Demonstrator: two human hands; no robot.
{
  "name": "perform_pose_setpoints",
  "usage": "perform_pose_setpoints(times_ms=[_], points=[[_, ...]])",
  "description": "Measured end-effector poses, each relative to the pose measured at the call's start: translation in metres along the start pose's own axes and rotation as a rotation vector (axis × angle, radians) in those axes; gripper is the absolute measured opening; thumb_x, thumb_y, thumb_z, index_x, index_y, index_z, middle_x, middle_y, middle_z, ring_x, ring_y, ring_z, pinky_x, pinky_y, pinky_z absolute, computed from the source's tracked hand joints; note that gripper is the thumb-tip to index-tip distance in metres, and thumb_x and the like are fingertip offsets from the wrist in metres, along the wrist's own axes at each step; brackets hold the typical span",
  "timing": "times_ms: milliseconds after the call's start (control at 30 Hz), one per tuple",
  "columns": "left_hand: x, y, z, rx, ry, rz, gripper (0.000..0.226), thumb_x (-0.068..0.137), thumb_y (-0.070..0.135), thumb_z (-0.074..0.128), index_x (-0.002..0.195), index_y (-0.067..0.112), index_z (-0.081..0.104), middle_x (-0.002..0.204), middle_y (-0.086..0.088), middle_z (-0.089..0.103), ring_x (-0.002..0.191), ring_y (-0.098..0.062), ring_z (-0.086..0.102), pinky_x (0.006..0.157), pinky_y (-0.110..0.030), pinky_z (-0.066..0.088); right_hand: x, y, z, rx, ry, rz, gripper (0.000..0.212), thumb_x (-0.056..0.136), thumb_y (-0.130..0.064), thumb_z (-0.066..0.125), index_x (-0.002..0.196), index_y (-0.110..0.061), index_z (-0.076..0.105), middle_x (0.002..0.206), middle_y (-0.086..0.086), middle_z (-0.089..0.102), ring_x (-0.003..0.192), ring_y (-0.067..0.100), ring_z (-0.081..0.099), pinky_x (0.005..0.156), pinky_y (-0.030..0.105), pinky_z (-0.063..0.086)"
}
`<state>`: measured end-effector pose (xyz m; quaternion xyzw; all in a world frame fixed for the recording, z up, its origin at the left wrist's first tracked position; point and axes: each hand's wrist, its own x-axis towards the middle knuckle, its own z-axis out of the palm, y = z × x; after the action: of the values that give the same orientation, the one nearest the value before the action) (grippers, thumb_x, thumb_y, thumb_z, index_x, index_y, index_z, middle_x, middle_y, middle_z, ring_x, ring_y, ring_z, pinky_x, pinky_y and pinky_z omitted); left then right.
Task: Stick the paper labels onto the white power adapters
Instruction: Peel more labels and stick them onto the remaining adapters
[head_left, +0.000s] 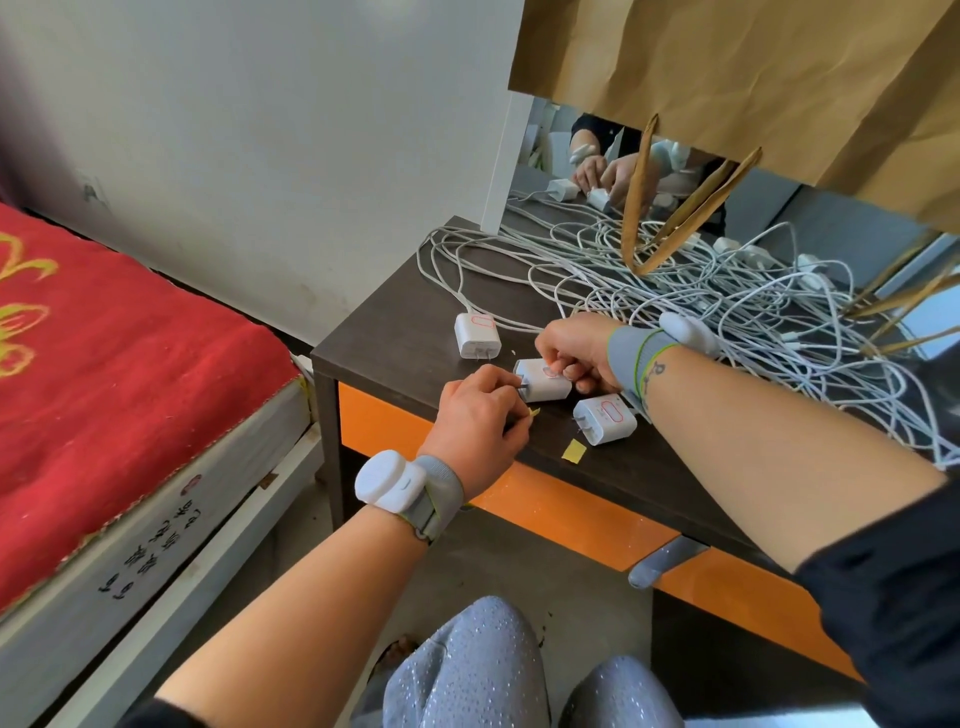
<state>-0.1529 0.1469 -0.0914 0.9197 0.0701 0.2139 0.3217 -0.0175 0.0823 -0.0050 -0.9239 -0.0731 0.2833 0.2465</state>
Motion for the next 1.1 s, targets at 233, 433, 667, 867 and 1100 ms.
perform_pose_setpoints(times_ms=[233,433,667,867,1100], points=[[0.001,0.0,-0.001,0.007,-0.009,-0.005,0.011,0.085,0.019,0.06,0.087,0.013,0.068,0.119,-0.003,0.055,0.109,-0.02,0.053,0.101,-0.033,0.032,-0.005,-0.002,-0.002,-0.007,-0.071,-0.037,0.026,0.084,-0.021,0.054,0.061,-0.008,0.056,0.055,0.003,0.057,0.042,0.012,0.042,0.043,0.022,0.034],[0.002,0.0,-0.002,-0.014,-0.02,-0.011,0.009,0.085,0.017,0.061,0.085,0.012,0.069,0.118,-0.003,0.057,0.104,-0.022,0.056,0.099,-0.039,0.041,-0.009,-0.001,-0.007,0.049,-0.064,0.037,0.024,0.088,-0.017,0.044,0.07,-0.009,0.057,0.035,-0.005,0.048,0.026,0.009,0.035,0.035,0.01,0.026],[0.005,0.0,-0.003,-0.024,-0.031,-0.028,0.01,0.085,0.016,0.061,0.084,0.01,0.069,0.117,-0.002,0.058,0.1,-0.023,0.058,0.095,-0.042,0.045,-0.009,0.004,-0.005,0.058,-0.044,0.007,0.002,0.081,-0.015,0.058,0.08,-0.013,0.058,0.055,0.0,0.04,0.044,0.014,0.031,0.048,0.023,0.021],[0.007,0.001,-0.002,-0.018,-0.019,-0.039,0.01,0.085,0.014,0.061,0.084,0.008,0.07,0.116,-0.003,0.059,0.102,-0.023,0.059,0.097,-0.042,0.044,-0.012,0.008,-0.01,0.0,-0.08,-0.059,0.01,0.079,-0.005,0.059,0.07,-0.008,0.056,0.052,0.002,0.043,0.03,0.01,0.036,0.035,0.014,0.026],[0.007,0.006,-0.003,0.0,-0.02,-0.055,0.01,0.084,0.013,0.061,0.084,0.007,0.069,0.117,-0.004,0.059,0.101,-0.024,0.059,0.096,-0.043,0.044,-0.017,0.011,-0.01,-0.155,0.016,-0.134,0.02,0.077,-0.001,0.05,0.059,-0.003,0.057,0.042,0.003,0.054,0.03,0.01,0.043,0.034,0.015,0.031]])
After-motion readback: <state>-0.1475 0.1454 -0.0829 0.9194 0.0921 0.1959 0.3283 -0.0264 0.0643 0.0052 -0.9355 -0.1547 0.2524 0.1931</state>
